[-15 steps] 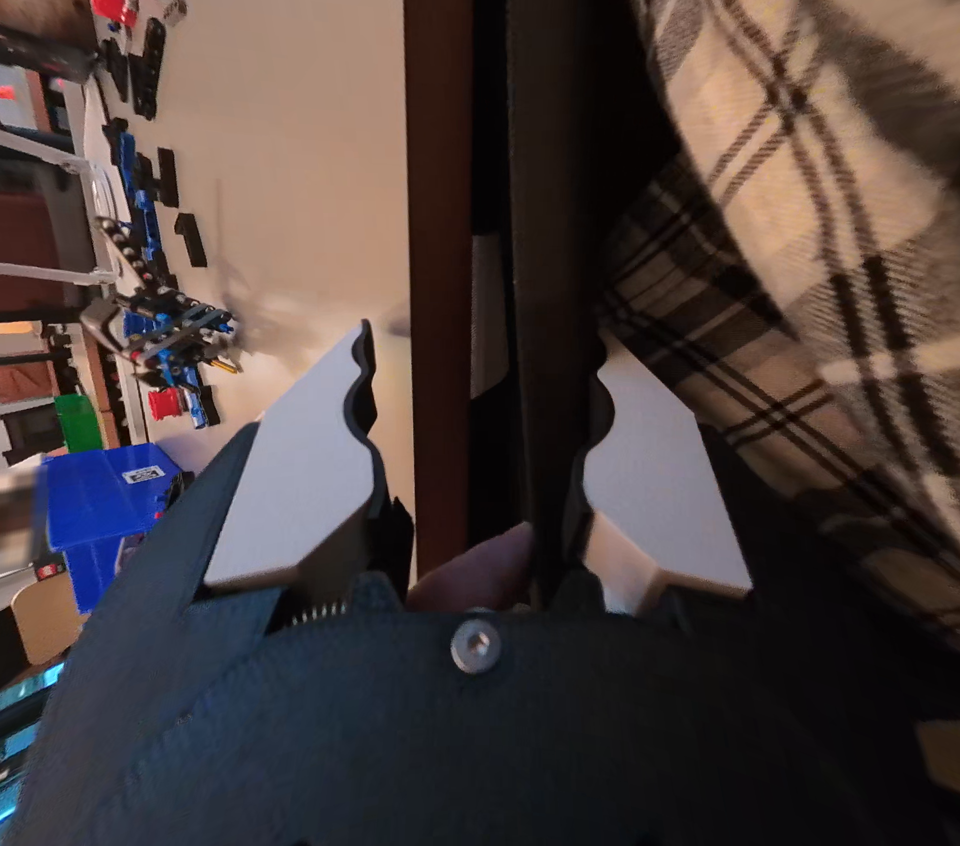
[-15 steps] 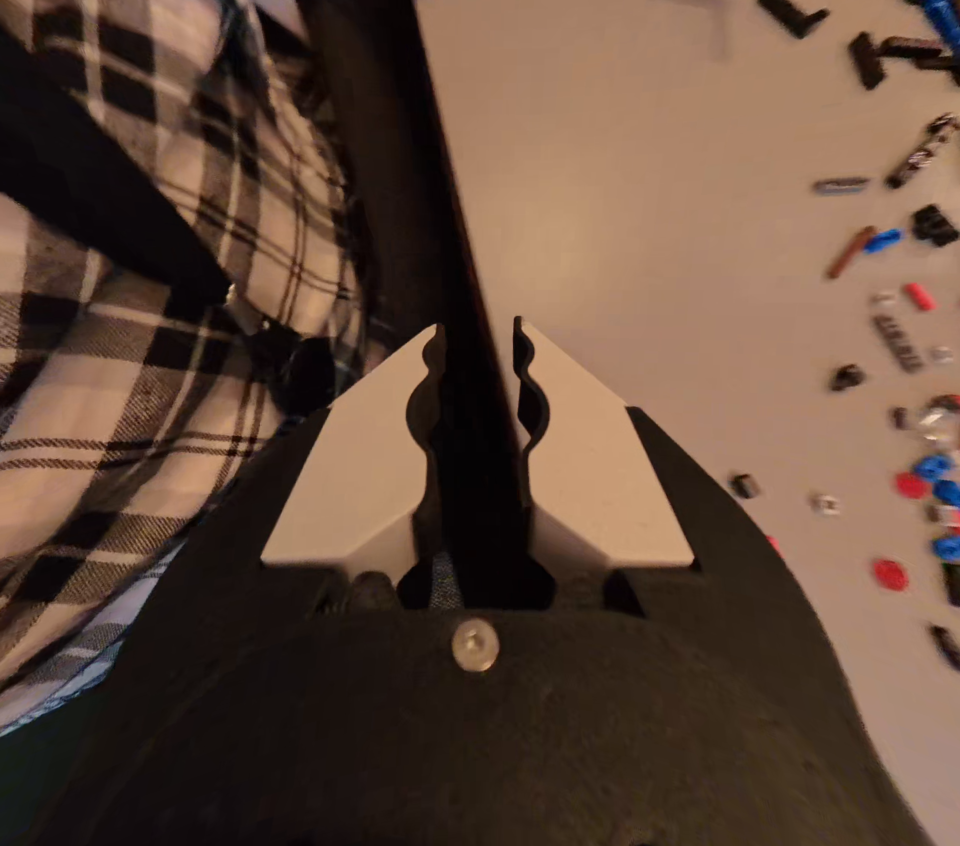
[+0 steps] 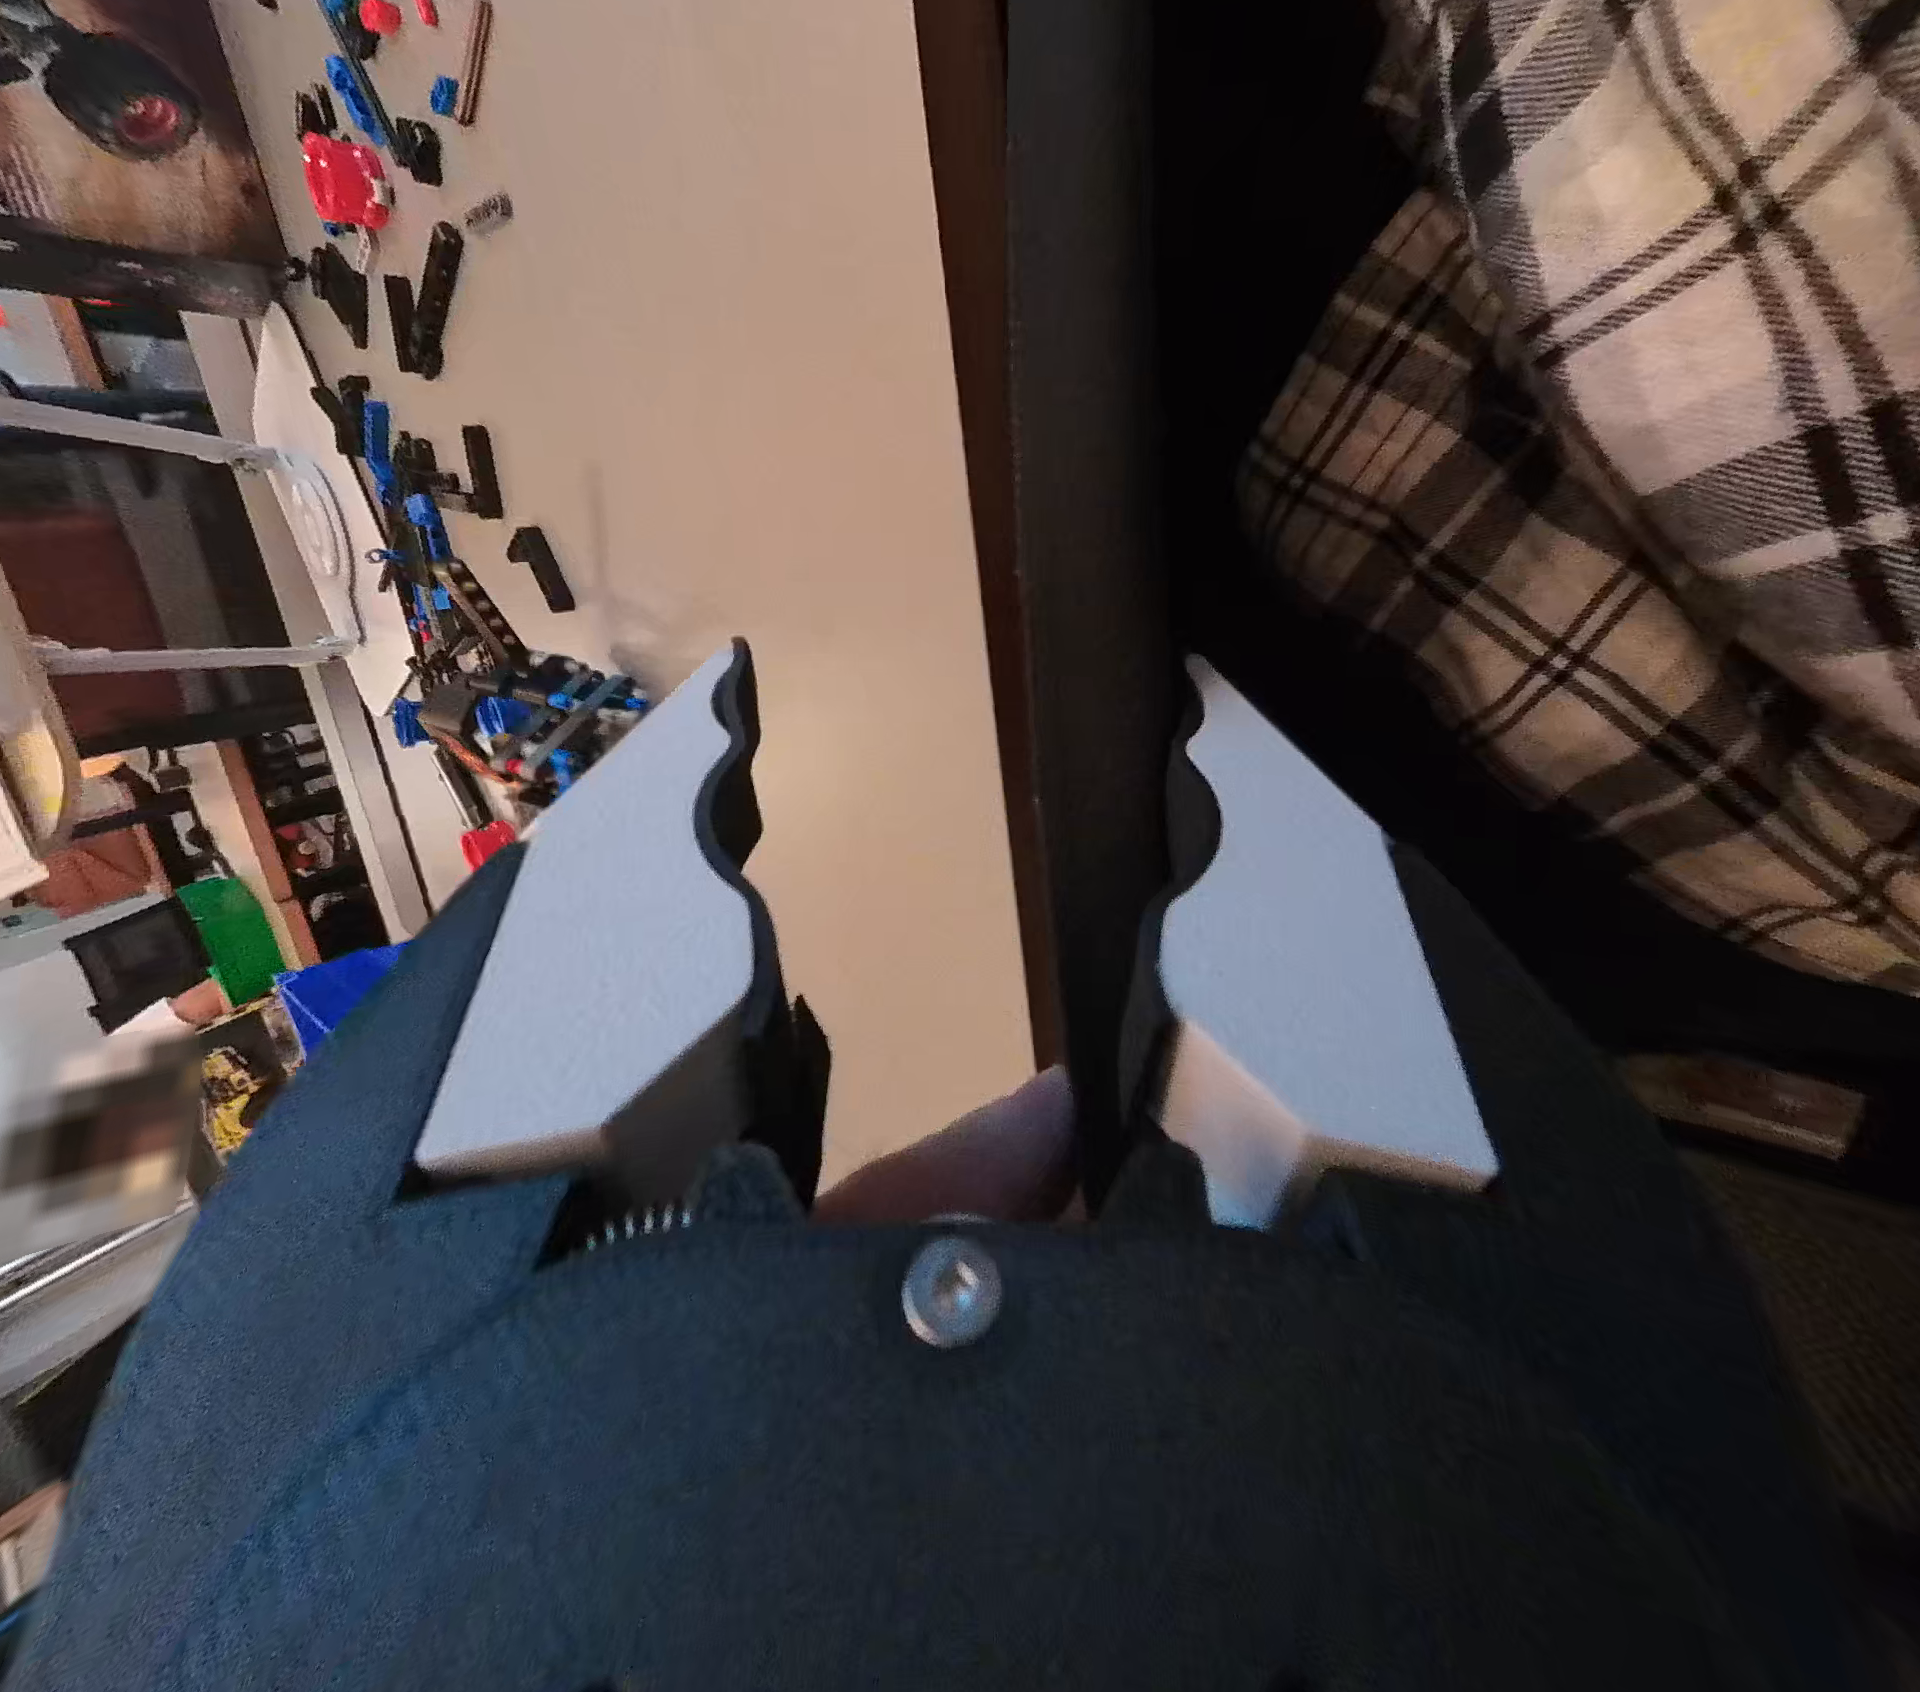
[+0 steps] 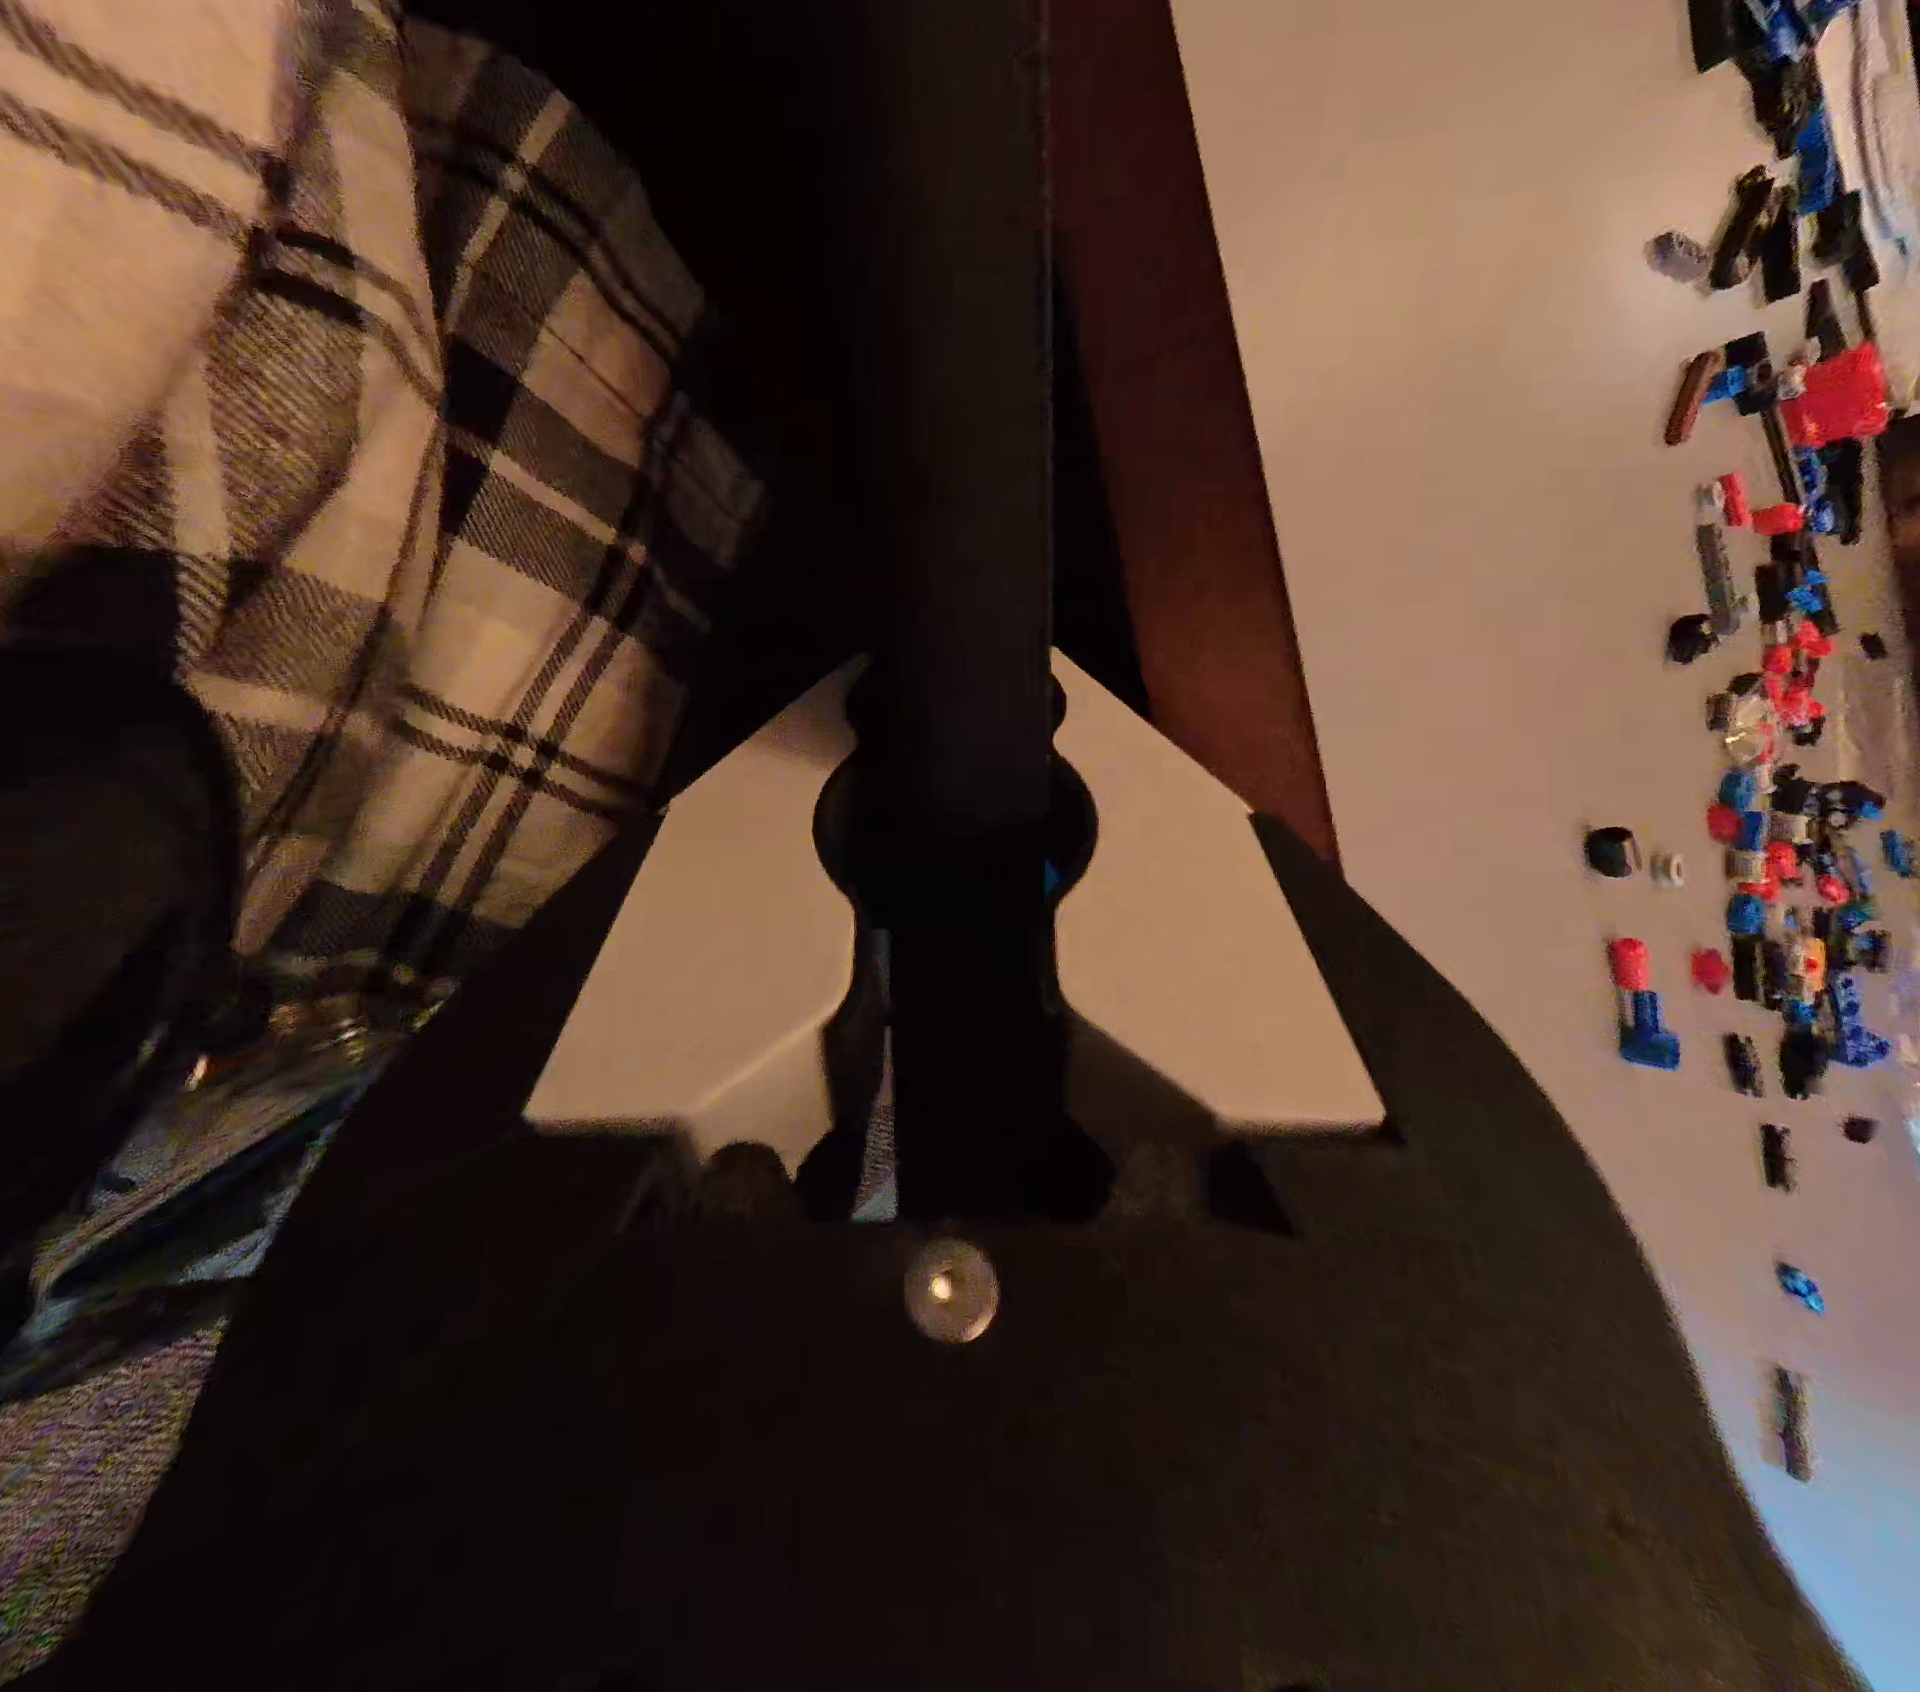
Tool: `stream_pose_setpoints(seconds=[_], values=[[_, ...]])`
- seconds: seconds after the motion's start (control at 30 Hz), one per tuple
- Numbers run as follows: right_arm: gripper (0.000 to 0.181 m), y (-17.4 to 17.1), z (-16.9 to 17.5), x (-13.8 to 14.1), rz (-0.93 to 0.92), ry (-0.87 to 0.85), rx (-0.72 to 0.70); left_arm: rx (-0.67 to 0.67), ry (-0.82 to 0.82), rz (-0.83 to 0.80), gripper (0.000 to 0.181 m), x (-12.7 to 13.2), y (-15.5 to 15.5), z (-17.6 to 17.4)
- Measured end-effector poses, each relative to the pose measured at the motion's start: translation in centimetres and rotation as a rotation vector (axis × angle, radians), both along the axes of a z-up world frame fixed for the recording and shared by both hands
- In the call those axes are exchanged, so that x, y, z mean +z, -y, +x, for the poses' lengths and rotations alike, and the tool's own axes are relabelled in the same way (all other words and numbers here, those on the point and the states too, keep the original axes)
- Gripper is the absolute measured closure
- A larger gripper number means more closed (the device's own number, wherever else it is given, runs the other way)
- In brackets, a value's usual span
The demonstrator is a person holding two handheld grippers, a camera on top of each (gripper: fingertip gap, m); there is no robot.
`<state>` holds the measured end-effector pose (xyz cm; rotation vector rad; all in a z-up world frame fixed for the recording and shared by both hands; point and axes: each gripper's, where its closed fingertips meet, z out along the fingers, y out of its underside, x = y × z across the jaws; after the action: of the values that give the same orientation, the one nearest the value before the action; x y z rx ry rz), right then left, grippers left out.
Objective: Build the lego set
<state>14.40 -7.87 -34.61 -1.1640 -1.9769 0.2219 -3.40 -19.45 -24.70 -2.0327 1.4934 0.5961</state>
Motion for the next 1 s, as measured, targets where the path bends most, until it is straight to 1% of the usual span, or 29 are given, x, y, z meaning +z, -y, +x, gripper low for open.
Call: stream_pose_setpoints(seconds=[0.07,0.13,0.2,0.27,0.33,0.37,0.43,0.5,0.57,0.6,0.67,0.77,0.83,0.87,0.9,0.97,1.0], values=[[0.161,0.3,0.4,0.6,0.052,0.004,0.036,0.003,0.007,-0.008,0.106,0.2,0.0,0.1],[0.161,1.0,1.0,1.5,0.013,0.041,0.051,0.005,0.028,-0.009,0.107,0.9,0.0,0.2],[0.16,1.2,1.6,3.4,-0.018,0.09,0.064,0.018,0.066,-0.005,0.105,2.2,-0.4,0.1],[0.159,0.9,2.4,5.8,-0.084,0.163,0.09,0.026,0.147,-0.047,0.105,3.1,-0.8,0.3],[0.157,-0.2,2.9,7.7,-0.135,0.244,0.12,0.02,0.229,-0.103,0.105,3.6,-1.5,0.7],[0.155,-0.7,2.9,8.1,-0.186,0.291,0.139,0.024,0.271,-0.137,0.105,3.6,-2.1,0.6],[0.15,-1.9,2.5,7.8,-0.311,0.381,0.182,0.054,0.375,-0.261,0.104,2.6,-2.8,0.2],[0.135,-2.8,1.7,6.6,-0.451,0.465,0.21,0.082,0.458,-0.397,0.103,0.8,-3.5,-0.6],[0.122,-3.6,0.9,5.8,-0.504,0.502,0.25,0.106,0.542,-0.528,0.102,-0.9,-3.9,-1.2],[0.123,-3.8,0.6,5.8,-0.519,0.504,0.269,0.111,0.575,-0.568,0.103,-1.5,-4.2,-1.6],[0.112,-4.4,0.1,5.9,-0.525,0.494,0.277,0.114,0.637,-0.637,0.101,-2.1,-4.6,-1.9],[0.108,-4.6,-0.2,6.0,-0.594,0.482,0.318,0.092,0.683,-0.706,0.1,-2.7,-5.2,-2.2],[0.099,-5.0,-0.6,6.0,-0.61,0.469,0.331,0.047,0.699,-0.71,0.099,-2.9,-5.5,-2.3],[0.098,-5.1,-0.7,6.1,-0.615,0.462,0.336,0.047,0.702,-0.72,0.099,-3.0,-5.6,-2.3],[0.095,-5.2,-0.8,6.1,-0.606,0.453,0.335,0.047,0.699,-0.714,0.098,-3.1,-5.7,-2.4],[0.088,-5.6,-1.1,6.2,-0.577,0.416,0.33,0.065,0.689,-0.673,0.089,-3.2,-6.1,-2.8],[0.082,-6.0,-1.3,6.4,-0.556,0.388,0.324,0.074,0.694,-0.66,0.088,-3.2,-6.1,-2.8]])
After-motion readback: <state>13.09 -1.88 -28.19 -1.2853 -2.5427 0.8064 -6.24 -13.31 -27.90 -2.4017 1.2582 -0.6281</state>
